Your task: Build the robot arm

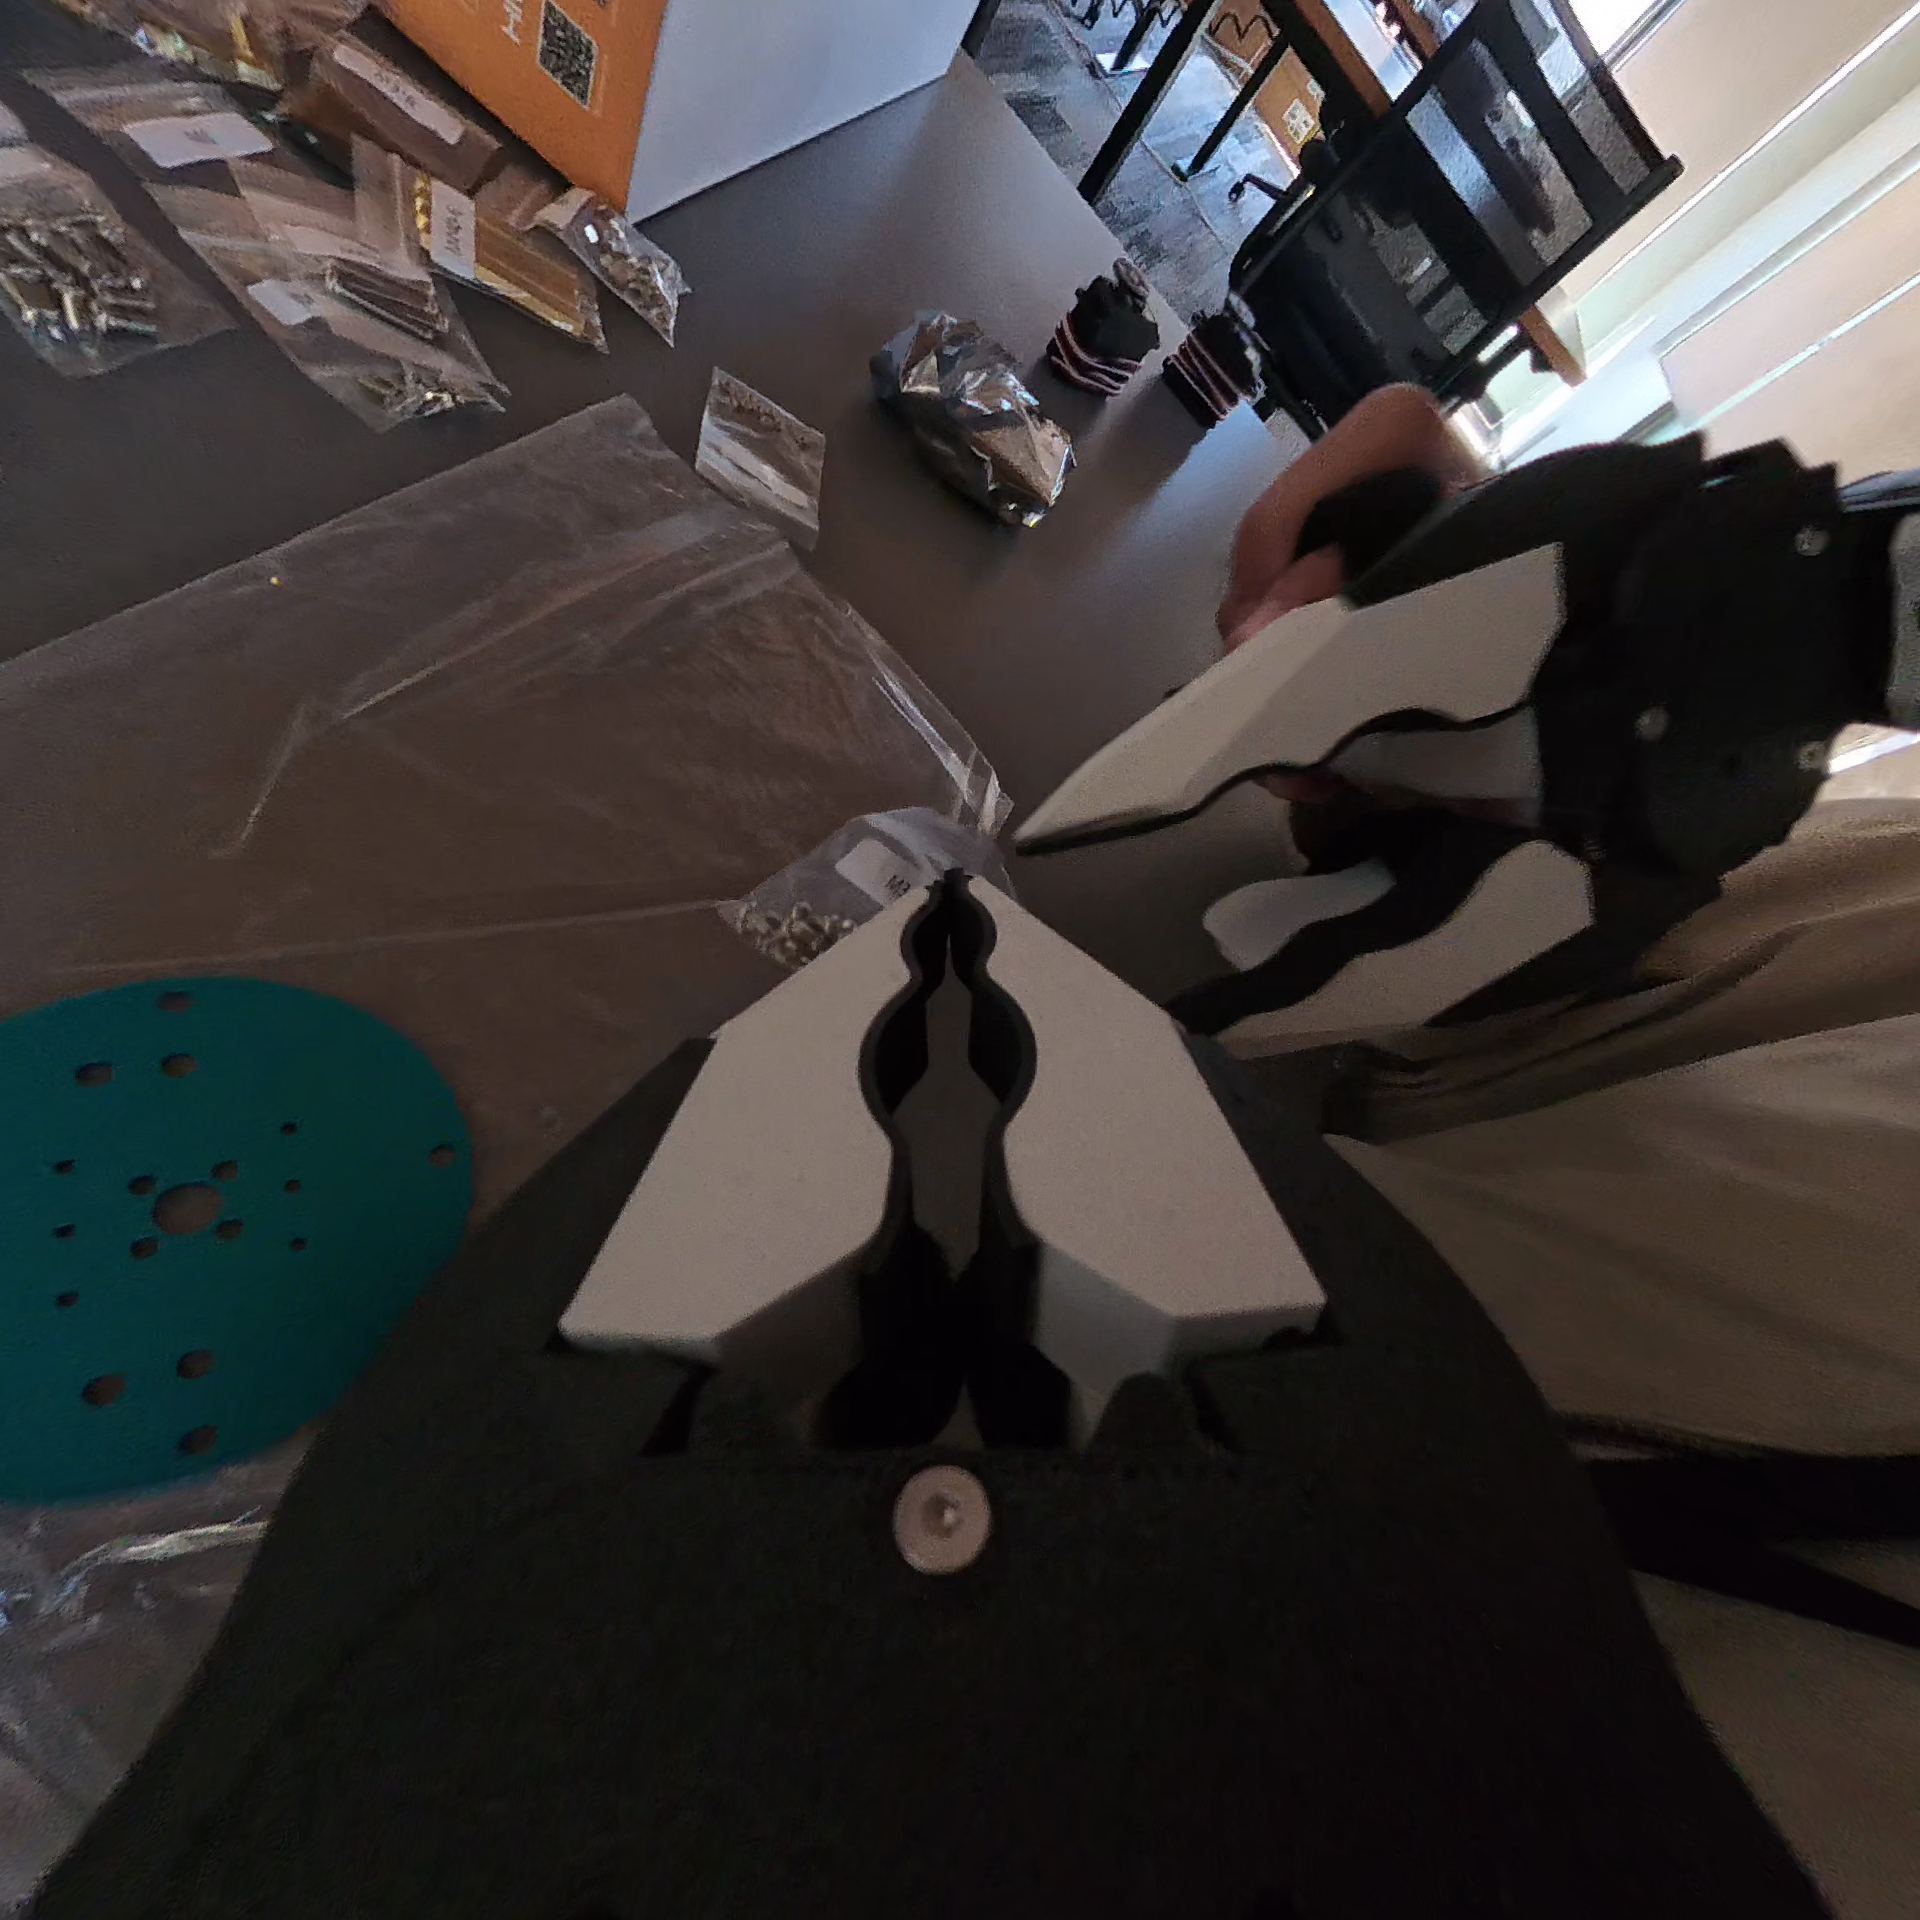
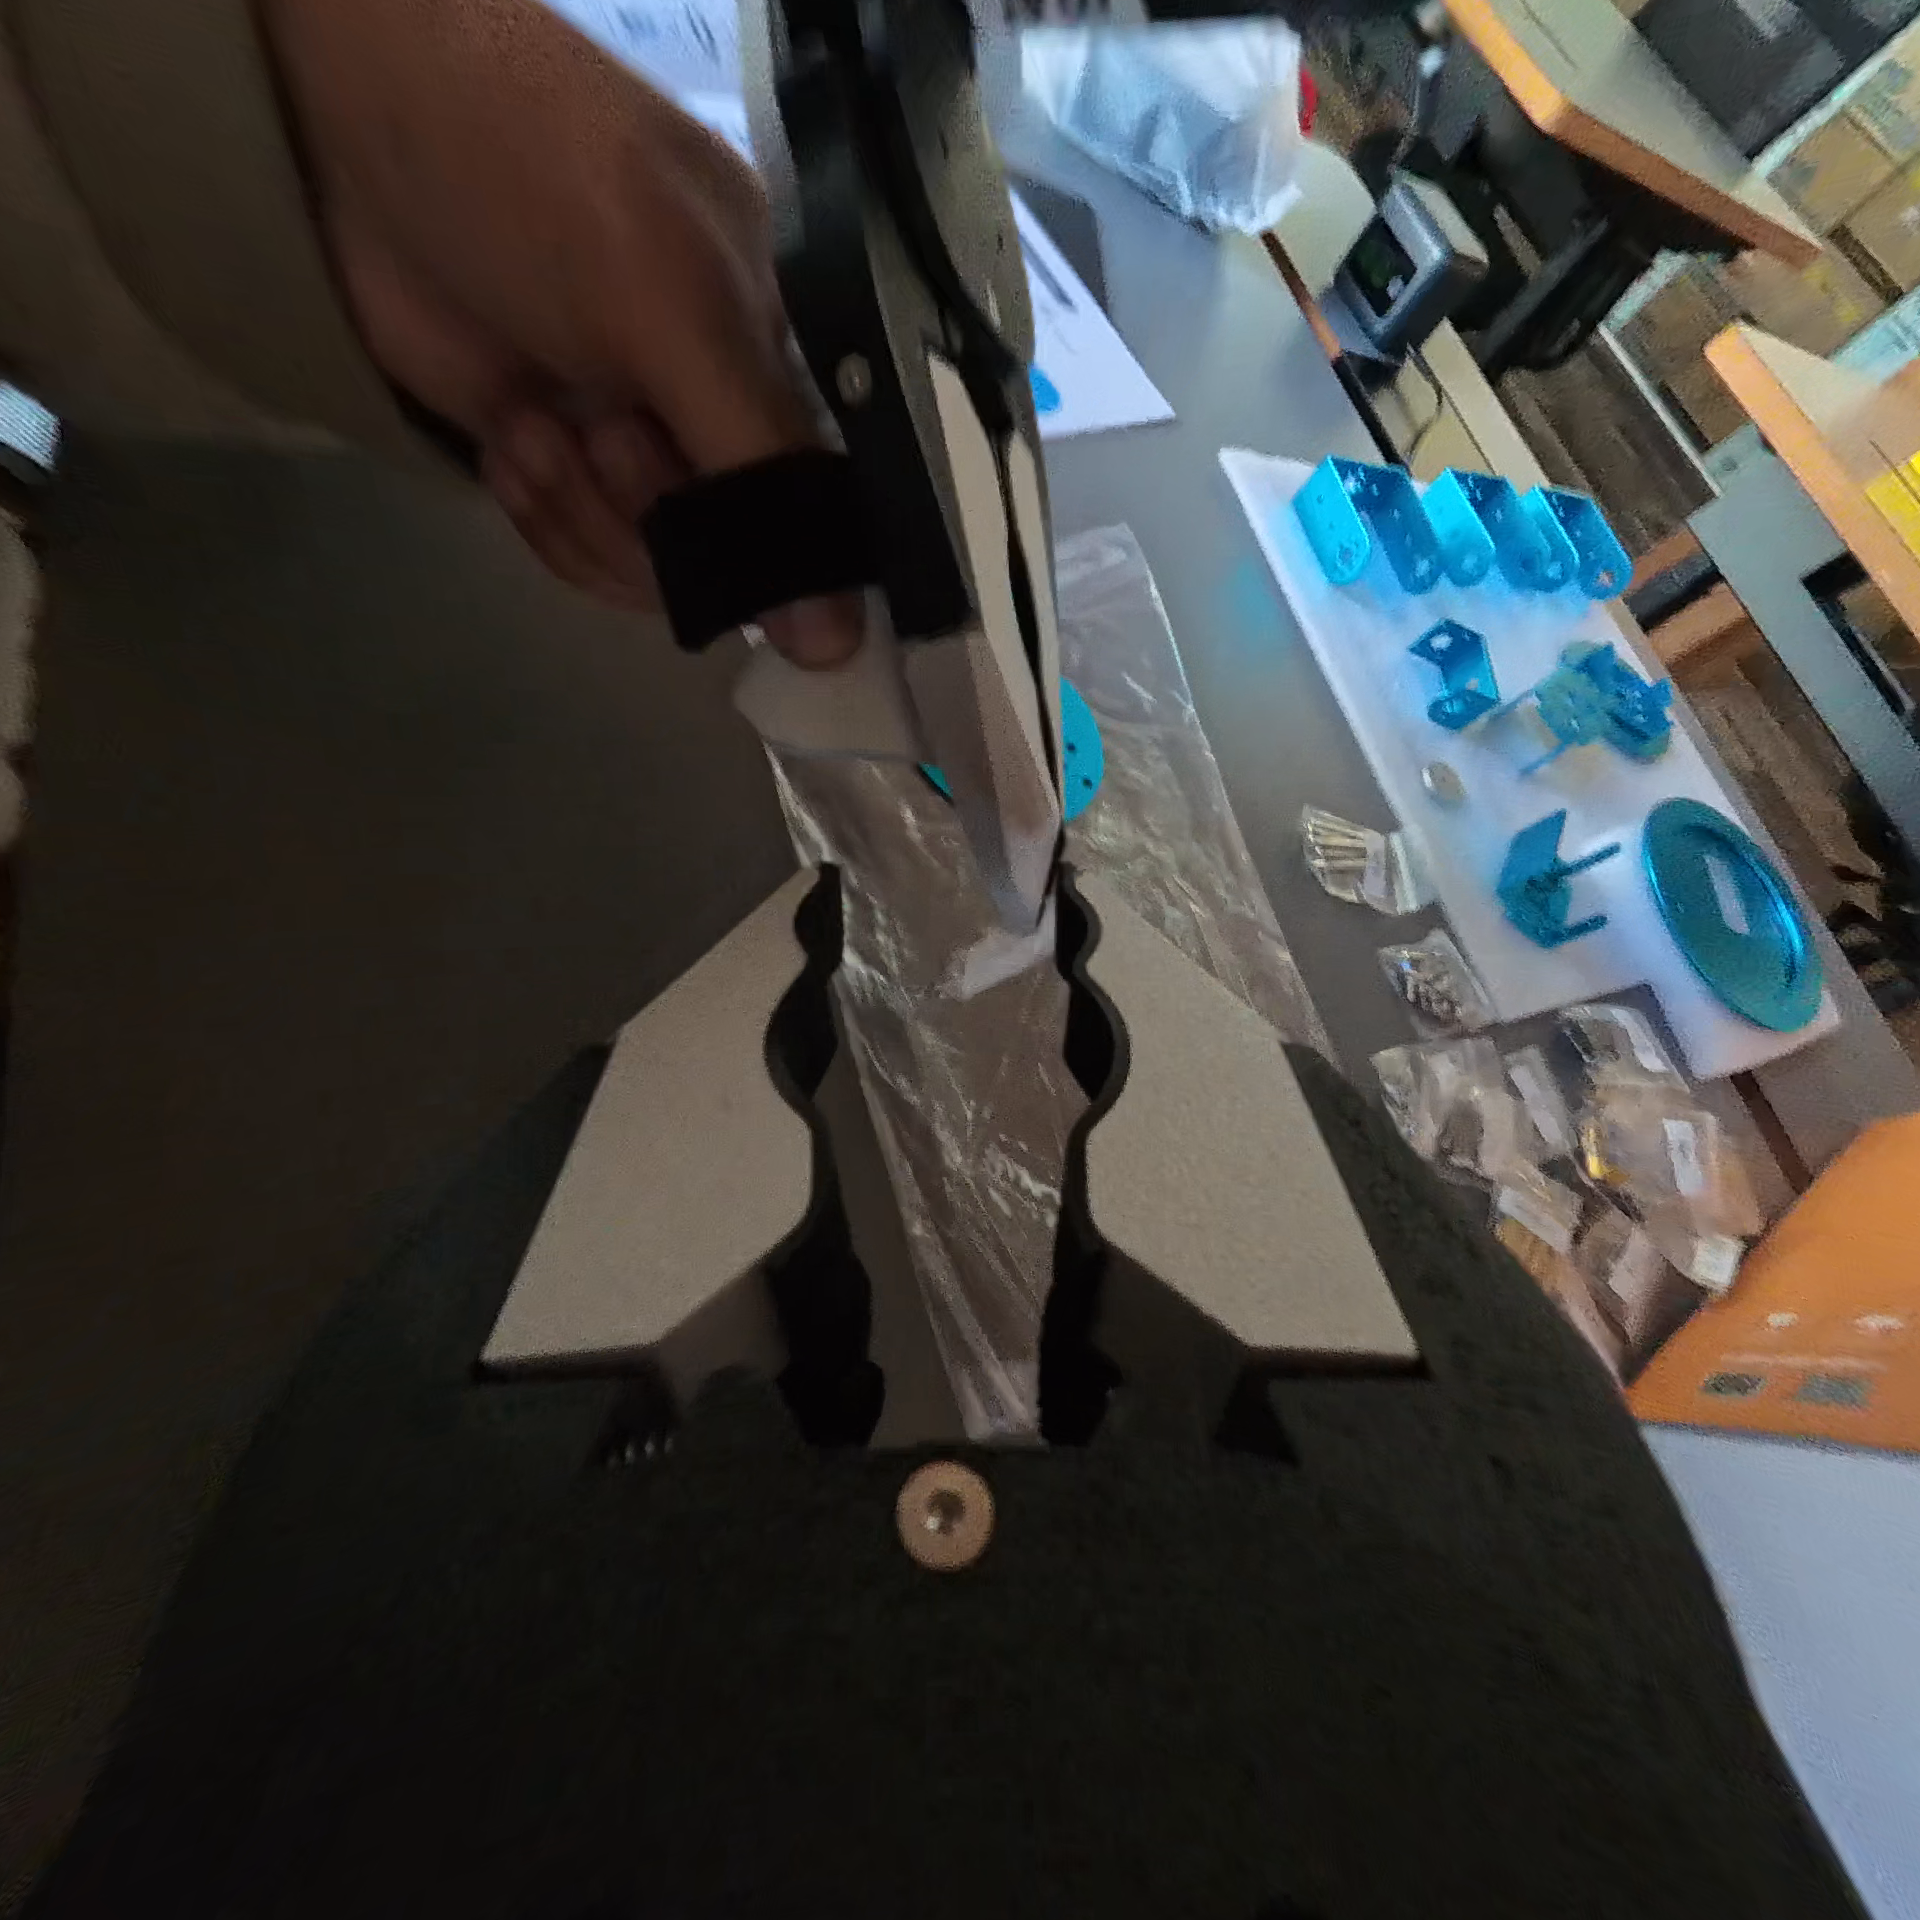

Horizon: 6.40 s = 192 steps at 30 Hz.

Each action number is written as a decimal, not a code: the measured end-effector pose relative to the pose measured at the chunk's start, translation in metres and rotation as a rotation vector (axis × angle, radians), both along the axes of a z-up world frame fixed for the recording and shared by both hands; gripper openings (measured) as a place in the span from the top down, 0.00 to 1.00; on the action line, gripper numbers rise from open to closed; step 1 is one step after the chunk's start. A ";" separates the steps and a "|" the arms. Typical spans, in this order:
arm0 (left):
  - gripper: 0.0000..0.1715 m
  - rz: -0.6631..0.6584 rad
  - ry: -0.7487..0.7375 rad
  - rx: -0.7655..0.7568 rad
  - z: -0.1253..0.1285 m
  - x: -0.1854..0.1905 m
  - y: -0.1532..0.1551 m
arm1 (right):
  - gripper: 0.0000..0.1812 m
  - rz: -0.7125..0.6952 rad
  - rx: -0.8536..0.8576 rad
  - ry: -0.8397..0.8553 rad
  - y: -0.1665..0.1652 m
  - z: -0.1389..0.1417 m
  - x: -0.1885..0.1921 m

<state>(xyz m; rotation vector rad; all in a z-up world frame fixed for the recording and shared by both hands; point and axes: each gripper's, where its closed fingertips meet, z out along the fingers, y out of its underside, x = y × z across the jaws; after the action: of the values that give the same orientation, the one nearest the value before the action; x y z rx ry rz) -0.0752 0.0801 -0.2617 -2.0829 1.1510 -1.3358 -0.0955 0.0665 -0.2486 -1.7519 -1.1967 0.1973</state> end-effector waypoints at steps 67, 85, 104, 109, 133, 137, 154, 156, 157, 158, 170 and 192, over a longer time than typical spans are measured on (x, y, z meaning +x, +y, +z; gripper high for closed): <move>0.85 -0.365 -0.271 0.323 0.003 -0.007 -0.003 | 1.00 0.527 -0.577 0.305 0.003 0.003 0.006; 1.00 -0.157 -0.236 0.550 0.002 -0.010 0.039 | 1.00 0.286 -0.814 0.684 0.055 0.003 0.022; 0.98 -0.134 -0.119 0.471 -0.021 -0.012 0.052 | 1.00 0.130 -0.981 0.848 0.075 -0.010 0.030; 0.98 -0.150 -0.035 0.483 -0.033 -0.014 0.053 | 1.00 0.133 -0.881 0.662 0.070 -0.026 0.031; 0.97 -0.109 0.000 0.543 -0.033 -0.019 0.063 | 1.00 0.008 -0.996 0.685 0.076 -0.045 0.033; 0.98 -0.118 0.025 0.555 -0.039 -0.018 0.063 | 1.00 -0.036 -1.024 0.654 0.075 -0.054 0.034; 1.00 -0.092 0.045 0.592 -0.039 -0.016 0.067 | 1.00 -0.027 -1.077 0.722 0.076 -0.050 0.036; 1.00 -0.093 0.036 0.592 -0.038 -0.016 0.066 | 1.00 -0.044 -1.074 0.708 0.077 -0.054 0.037; 1.00 -0.097 0.037 0.594 -0.038 -0.015 0.065 | 1.00 -0.051 -1.071 0.691 0.077 -0.057 0.037; 1.00 -0.098 0.037 0.603 -0.038 -0.015 0.065 | 1.00 -0.054 -1.072 0.679 0.076 -0.059 0.036; 0.83 -0.122 0.034 0.536 -0.041 -0.017 0.061 | 1.00 0.052 -1.176 0.853 0.071 -0.037 0.031; 0.79 -0.161 -0.293 0.168 0.001 -0.004 0.037 | 1.00 0.306 -1.151 0.990 0.052 0.012 0.014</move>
<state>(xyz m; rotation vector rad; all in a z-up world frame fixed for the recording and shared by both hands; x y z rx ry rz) -0.0796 0.1169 -0.2603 -1.6420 1.2715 -1.5015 -0.0811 0.1185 -0.2363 -1.8697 -0.5428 1.9817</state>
